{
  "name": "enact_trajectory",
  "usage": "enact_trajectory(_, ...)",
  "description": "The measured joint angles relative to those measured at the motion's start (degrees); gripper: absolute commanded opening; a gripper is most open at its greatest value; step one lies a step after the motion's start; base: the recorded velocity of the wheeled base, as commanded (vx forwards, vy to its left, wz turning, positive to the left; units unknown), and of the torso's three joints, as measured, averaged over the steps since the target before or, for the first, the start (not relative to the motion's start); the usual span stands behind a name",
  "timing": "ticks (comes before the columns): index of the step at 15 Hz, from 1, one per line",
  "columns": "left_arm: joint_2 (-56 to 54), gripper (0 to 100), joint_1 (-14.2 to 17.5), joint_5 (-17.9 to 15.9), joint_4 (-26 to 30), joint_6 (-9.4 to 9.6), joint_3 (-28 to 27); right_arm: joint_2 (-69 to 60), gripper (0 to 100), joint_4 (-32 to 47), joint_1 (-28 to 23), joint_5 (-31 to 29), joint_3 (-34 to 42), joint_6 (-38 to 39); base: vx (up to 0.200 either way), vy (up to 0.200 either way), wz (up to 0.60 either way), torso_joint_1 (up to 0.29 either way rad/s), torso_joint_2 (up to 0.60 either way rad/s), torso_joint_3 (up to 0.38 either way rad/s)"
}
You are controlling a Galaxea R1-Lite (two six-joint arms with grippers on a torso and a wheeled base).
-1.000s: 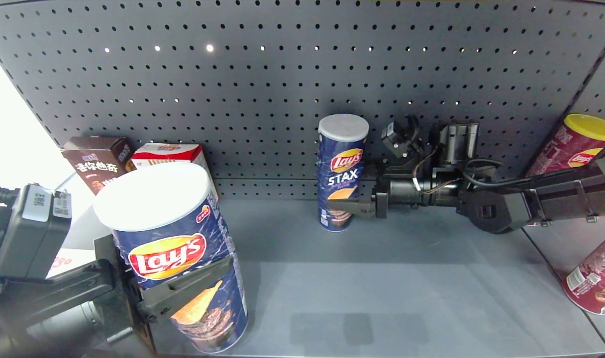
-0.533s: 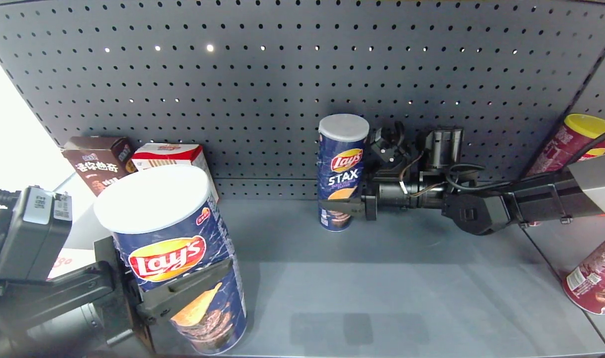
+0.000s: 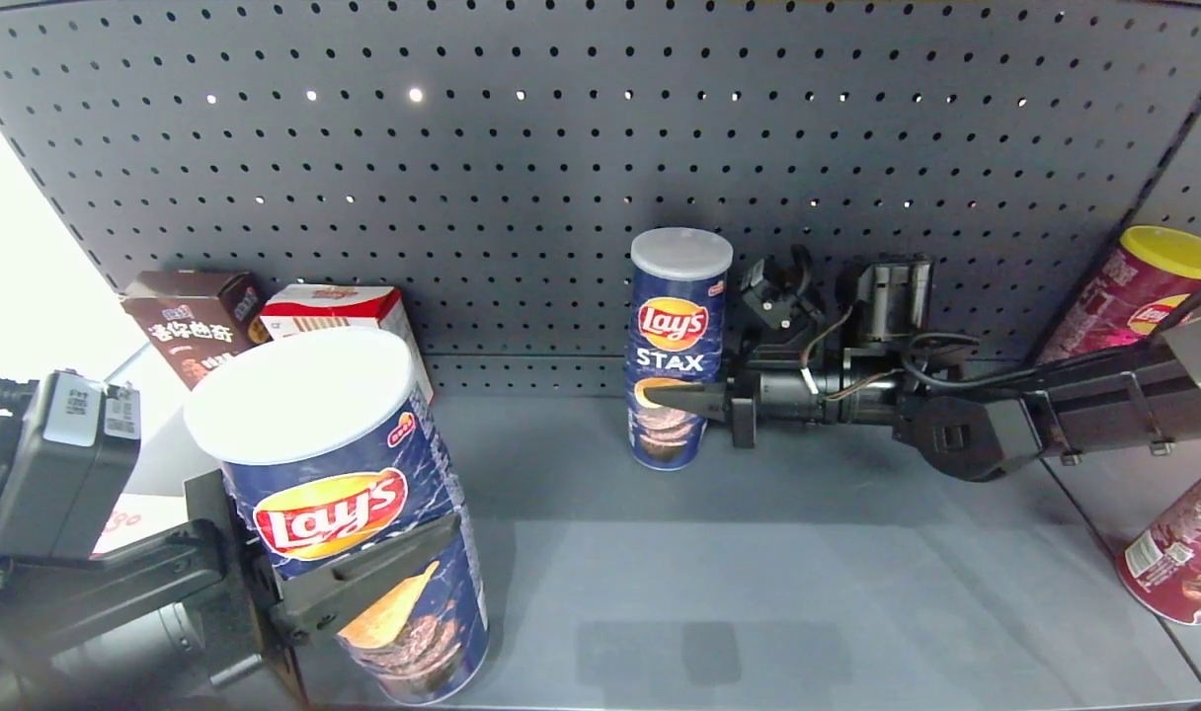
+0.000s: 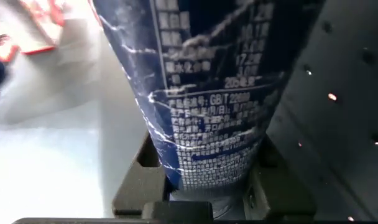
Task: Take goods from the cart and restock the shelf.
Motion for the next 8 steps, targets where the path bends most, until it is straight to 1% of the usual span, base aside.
enact_trajectory(5,-0.1,0,0.0,-0.1,-0.1,0.00,0.8,-8.9,0,-1.6,1.6,0.4,9.6,-0.1,0.000,0.000,0.00,0.000,0.00,0.000)
enact_trajectory(8,-0.2,0,0.0,-0.1,-0.1,0.00,0.9,-14.2,0,-6.6,2.9,0.3,17.0,-0.1,0.000,0.000,0.00,0.000,0.00,0.000)
